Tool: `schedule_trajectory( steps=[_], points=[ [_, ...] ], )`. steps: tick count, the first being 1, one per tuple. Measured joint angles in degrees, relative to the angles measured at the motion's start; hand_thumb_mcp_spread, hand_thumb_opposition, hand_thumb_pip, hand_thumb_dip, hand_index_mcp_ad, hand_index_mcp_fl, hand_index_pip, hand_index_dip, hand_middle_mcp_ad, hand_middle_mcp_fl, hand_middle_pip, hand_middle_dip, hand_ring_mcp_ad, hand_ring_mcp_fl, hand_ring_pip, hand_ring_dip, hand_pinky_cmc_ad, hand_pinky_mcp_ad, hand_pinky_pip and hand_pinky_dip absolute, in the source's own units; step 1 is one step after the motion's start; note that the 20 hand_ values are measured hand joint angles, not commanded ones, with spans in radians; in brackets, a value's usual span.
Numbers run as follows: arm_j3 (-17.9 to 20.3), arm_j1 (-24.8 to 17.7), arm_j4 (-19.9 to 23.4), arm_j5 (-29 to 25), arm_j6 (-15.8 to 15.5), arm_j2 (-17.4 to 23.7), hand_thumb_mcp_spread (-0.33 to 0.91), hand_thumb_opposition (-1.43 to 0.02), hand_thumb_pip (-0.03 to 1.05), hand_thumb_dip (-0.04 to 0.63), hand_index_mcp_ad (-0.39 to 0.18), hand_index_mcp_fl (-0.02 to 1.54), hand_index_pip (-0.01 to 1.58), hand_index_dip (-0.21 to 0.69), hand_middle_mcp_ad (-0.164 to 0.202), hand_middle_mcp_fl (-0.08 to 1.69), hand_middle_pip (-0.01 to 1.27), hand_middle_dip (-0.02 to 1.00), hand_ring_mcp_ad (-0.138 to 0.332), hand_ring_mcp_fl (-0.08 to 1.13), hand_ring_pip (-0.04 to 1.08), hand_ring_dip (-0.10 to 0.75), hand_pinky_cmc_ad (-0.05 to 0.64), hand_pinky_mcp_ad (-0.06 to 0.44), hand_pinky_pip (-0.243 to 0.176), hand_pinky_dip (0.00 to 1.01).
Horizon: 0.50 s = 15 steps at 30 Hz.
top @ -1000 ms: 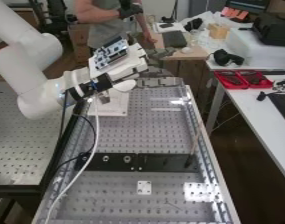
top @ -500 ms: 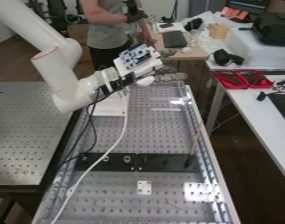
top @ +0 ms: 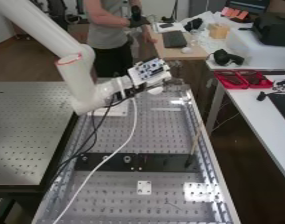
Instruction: Grab the paper clip and place it in the clear container
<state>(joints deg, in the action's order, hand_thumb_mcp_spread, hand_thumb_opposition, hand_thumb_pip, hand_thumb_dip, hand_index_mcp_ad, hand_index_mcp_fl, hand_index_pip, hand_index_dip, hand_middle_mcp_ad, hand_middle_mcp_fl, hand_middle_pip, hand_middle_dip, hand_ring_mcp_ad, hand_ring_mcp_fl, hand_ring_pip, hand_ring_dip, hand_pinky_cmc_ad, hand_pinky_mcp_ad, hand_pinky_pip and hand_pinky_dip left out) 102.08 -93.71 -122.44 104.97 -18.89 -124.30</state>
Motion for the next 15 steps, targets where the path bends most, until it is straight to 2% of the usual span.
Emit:
schedule_trajectory(
  steps=[15],
  points=[
    [-3.4,-2.3,-2.7,-1.0,1.4,-3.7,0.73,-1.16,0.72,0.346,-0.213,0.47,0.15,-0.182,-0.054,0.86,0.87,0.73,0.04,0.61,0.18,0.518,0.461,0.265,0.066,0.2]
  ],
)
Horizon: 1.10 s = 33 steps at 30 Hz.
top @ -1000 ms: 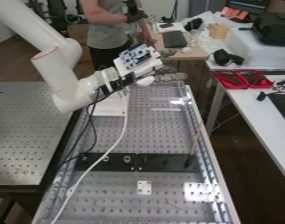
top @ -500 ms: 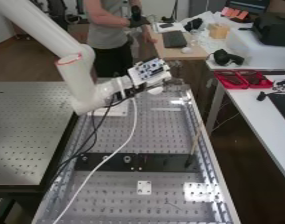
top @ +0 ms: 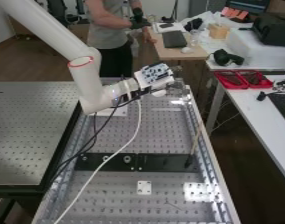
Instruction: Grab the paper clip and place it in the clear container
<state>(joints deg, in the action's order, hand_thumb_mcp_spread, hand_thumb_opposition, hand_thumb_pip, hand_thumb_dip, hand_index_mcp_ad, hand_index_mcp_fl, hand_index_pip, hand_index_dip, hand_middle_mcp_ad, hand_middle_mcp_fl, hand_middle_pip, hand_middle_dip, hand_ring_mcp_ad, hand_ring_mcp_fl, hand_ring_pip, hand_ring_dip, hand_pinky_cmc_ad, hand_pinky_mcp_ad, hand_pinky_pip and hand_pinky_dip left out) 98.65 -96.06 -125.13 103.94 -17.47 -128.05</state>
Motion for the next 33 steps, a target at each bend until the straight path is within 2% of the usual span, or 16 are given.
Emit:
schedule_trajectory(
  steps=[5,10,13,15,17,20,22,26,28,33],
  points=[
    [-0.9,-0.7,-2.1,0.3,-0.6,-0.2,0.73,-1.16,0.72,0.346,-0.213,0.47,0.15,-0.182,-0.056,0.86,0.87,0.73,0.042,0.6,0.18,0.518,0.461,0.265,0.066,0.2],
    [-2.0,-1.0,-5.1,0.6,-1.5,-0.5,0.69,-1.15,0.72,0.349,-0.213,0.36,0.18,-0.178,-0.063,0.85,0.84,0.73,0.044,0.51,0.19,0.513,0.461,0.265,0.066,0.2],
    [-2.4,-1.1,-6.2,0.8,-2.2,-0.6,0.6,-1.03,0.79,0.349,-0.209,0.22,0.22,-0.187,-0.056,0.72,0.8,0.73,0.044,0.41,0.2,0.494,0.461,0.265,0.066,0.2],
    [-2.3,-1.1,-6.4,0.8,-2.5,-0.6,0.55,-0.97,0.8,0.346,-0.211,0.21,0.24,-0.188,-0.042,0.62,0.77,0.68,0.04,0.38,0.23,0.473,0.461,0.265,0.054,0.19],
    [-2.2,-1.0,-6.3,0.6,-2.5,-0.5,0.54,-0.94,0.81,0.363,-0.213,0.17,0.26,-0.188,-0.04,0.6,0.76,0.66,0.04,0.35,0.23,0.456,0.457,0.264,0.035,0.19],
    [-1.8,-0.8,-6.2,0.3,-2.7,-0.2,0.52,-0.91,0.86,0.363,-0.209,0.13,0.28,-0.188,-0.04,0.55,0.74,0.65,0.042,0.31,0.24,0.443,0.456,0.265,0.037,0.2],
    [-1.5,-0.7,-6.2,0.2,-2.8,0.2,0.52,-0.89,0.86,0.363,-0.209,0.11,0.29,-0.188,-0.037,0.54,0.73,0.63,0.038,0.29,0.24,0.442,0.456,0.265,0.019,0.2],
    [-0.3,-0.3,-6.0,0.1,-3.4,2.0,0.5,-0.87,0.87,0.363,-0.209,0.09,0.3,-0.188,-0.04,0.49,0.73,0.63,0.042,0.28,0.27,0.44,0.45,0.264,0.021,0.22],
    [0.7,0.1,-5.8,0.1,-3.6,3.5,0.49,-0.87,0.87,0.363,-0.209,0.09,0.3,-0.188,-0.04,0.49,0.72,0.62,0.042,0.28,0.26,0.431,0.445,0.265,0.002,0.22],
    [4.5,1.6,-5.4,-0.3,-4.8,9.8,0.49,-0.85,0.87,0.363,-0.209,0.07,0.3,-0.188,-0.04,0.48,0.72,0.61,0.042,0.26,0.27,0.431,0.431,0.264,0.002,0.23]
  ],
)
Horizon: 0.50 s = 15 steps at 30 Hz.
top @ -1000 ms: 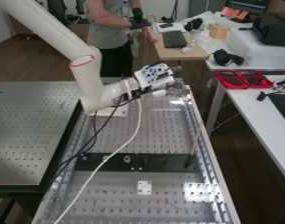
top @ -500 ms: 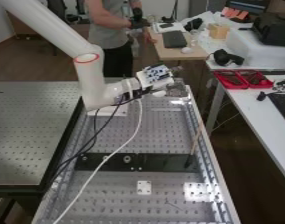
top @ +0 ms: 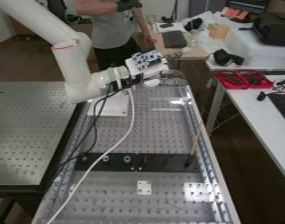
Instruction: Grab the paper clip and place it in the clear container
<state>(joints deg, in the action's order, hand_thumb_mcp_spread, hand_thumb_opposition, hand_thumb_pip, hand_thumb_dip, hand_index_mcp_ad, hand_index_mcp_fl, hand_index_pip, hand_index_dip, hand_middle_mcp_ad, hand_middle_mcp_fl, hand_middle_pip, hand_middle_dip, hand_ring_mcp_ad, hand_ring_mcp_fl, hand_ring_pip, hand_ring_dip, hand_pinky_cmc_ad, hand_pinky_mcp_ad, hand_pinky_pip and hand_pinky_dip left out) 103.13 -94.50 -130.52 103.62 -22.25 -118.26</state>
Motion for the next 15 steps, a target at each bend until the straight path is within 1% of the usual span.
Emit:
schedule_trajectory(
  steps=[1,2,4,5,7,9,13,15],
  points=[
    [0.3,0.2,0.0,-0.1,-0.2,0.6,0.49,-0.85,0.87,0.363,-0.209,0.07,0.3,-0.188,-0.04,0.48,0.71,0.61,0.042,0.26,0.27,0.431,0.435,0.264,0.002,0.23],
    [1.0,0.6,-0.2,-0.2,-0.5,2.0,0.49,-0.85,0.87,0.363,-0.213,0.07,0.29,-0.188,-0.04,0.47,0.7,0.62,0.042,0.26,0.27,0.431,0.415,0.265,0.005,0.23],
    [2.0,1.2,-0.6,-0.4,-1.0,4.1,0.47,-0.85,0.86,0.363,-0.213,0.07,0.28,-0.188,-0.04,0.48,0.69,0.62,0.042,0.27,0.27,0.429,0.41,0.264,-0.012,0.23],
    [2.5,1.6,-0.9,-0.6,-1.4,5.4,0.47,-0.85,0.86,0.363,-0.209,0.07,0.26,-0.188,-0.04,0.48,0.69,0.62,0.042,0.27,0.27,0.431,0.396,0.264,-0.012,0.24],
    [3.2,2.4,-1.6,-0.9,-1.9,7.6,0.47,-0.85,0.86,0.363,-0.213,0.07,0.25,-0.188,-0.04,0.47,0.68,0.61,0.042,0.26,0.26,0.431,0.401,0.264,-0.012,0.24],
    [4.0,3.6,-2.7,-1.3,-2.5,10.4,0.47,-0.85,0.86,0.363,-0.209,0.07,0.24,-0.188,-0.037,0.48,0.68,0.61,0.037,0.26,0.26,0.429,0.379,0.264,-0.012,0.25],
    [4.9,5.4,-4.5,-2.5,-3.6,14.6,0.47,-0.83,0.85,0.363,-0.213,0.08,0.21,-0.188,-0.037,0.47,0.67,0.62,0.037,0.26,0.26,0.431,0.379,0.264,-0.01,0.26],
    [5.4,6.6,-6.0,-4.0,-5.0,17.2,0.45,-0.83,0.84,0.367,-0.209,0.09,0.2,-0.188,-0.037,0.48,0.66,0.61,0.037,0.26,0.27,0.429,0.379,0.264,-0.012,0.27]
  ],
)
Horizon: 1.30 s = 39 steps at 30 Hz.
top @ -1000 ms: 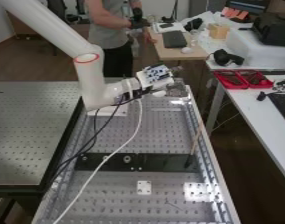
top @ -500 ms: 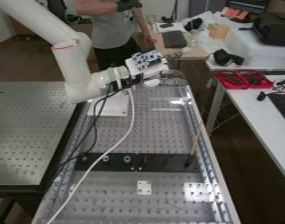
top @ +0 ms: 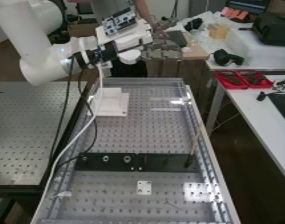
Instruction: Grab the paper clip and place it in the clear container
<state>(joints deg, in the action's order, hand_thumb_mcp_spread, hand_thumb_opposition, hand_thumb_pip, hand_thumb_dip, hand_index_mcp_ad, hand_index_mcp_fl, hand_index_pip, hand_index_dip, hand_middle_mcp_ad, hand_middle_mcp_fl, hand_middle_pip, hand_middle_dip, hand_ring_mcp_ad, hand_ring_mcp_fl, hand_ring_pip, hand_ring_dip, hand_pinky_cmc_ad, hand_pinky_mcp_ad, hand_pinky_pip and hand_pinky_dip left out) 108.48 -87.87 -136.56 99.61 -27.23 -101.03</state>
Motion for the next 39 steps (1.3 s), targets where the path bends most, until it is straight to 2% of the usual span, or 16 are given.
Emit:
schedule_trajectory(
  steps=[3,7,11,12,13,14,17,18,21,29,39],
  points=[
    [0.3,1.2,-2.6,-2.9,-3.1,2.9,0.46,-0.84,0.84,0.363,-0.209,0.11,0.18,-0.188,-0.037,0.48,0.66,0.61,0.037,0.26,0.26,0.429,0.38,0.264,-0.012,0.28],
    [0.4,1.9,-5.8,-8.0,-6.7,4.8,0.46,-0.82,0.83,0.363,-0.213,0.12,0.18,-0.188,-0.037,0.48,0.66,0.61,0.04,0.25,0.26,0.422,0.367,0.264,-0.026,0.29],
    [0.7,1.7,-7.6,-13.0,-10.2,6.3,0.4,-0.81,0.8,0.363,-0.209,0.12,0.21,-0.188,-0.037,0.4,0.57,0.62,0.051,0.19,0.26,0.407,0.349,0.264,-0.028,0.34],
    [0.7,1.6,-8.3,-14.3,-10.7,6.7,0.38,-0.79,0.79,0.347,-0.209,0.12,0.21,-0.188,-0.033,0.36,0.5,0.6,0.051,0.18,0.26,0.396,0.349,0.264,-0.037,0.35],
    [0.6,1.5,-9.0,-15.2,-11.0,6.9,0.36,-0.77,0.77,0.346,-0.208,0.12,0.21,-0.188,-0.026,0.34,0.42,0.58,0.049,0.15,0.24,0.391,0.349,0.264,-0.045,0.37],
    [0.5,1.4,-10.1,-16.2,-11.3,7.1,0.34,-0.77,0.75,0.33,-0.204,0.13,0.21,-0.187,-0.01,0.3,0.36,0.57,0.07,0.13,0.25,0.38,0.349,0.264,-0.04,0.38],
    [0.1,1.1,-12.7,-18.1,-11.5,7.3,0.27,-0.75,0.72,0.298,-0.187,0.14,0.16,-0.187,-0.002,0.18,0.21,0.52,0.08,0.06,0.14,0.342,0.349,0.265,-0.058,0.41],
    [-0.1,1.0,-13.4,-18.7,-11.4,7.4,0.25,-0.74,0.7,0.281,-0.185,0.14,0.16,-0.188,0.003,0.16,0.21,0.49,0.101,0.05,0.15,0.328,0.349,0.264,-0.058,0.43],
    [-0.4,0.8,-14.3,-19.0,-11.2,7.5,0.24,-0.73,0.68,0.267,-0.173,0.14,0.13,-0.187,0.005,0.1,0.17,0.45,0.099,0.02,0.11,0.284,0.349,0.265,-0.063,0.45],
    [-1.7,0.9,-16.5,-18.9,-11.4,7.8,0.22,-0.71,0.68,0.22,-0.171,0.14,0.12,-0.178,0.009,0.09,0.14,0.34,0.113,0.0,0.09,0.197,0.349,0.265,-0.061,0.44],
    [-2.0,0.4,-17.5,-19.6,-12.8,8.5,0.19,-0.7,0.67,0.204,-0.171,0.14,0.12,-0.169,0.01,0.08,0.13,0.28,0.113,0.0,0.09,0.164,0.349,0.264,-0.063,0.44]
  ],
)
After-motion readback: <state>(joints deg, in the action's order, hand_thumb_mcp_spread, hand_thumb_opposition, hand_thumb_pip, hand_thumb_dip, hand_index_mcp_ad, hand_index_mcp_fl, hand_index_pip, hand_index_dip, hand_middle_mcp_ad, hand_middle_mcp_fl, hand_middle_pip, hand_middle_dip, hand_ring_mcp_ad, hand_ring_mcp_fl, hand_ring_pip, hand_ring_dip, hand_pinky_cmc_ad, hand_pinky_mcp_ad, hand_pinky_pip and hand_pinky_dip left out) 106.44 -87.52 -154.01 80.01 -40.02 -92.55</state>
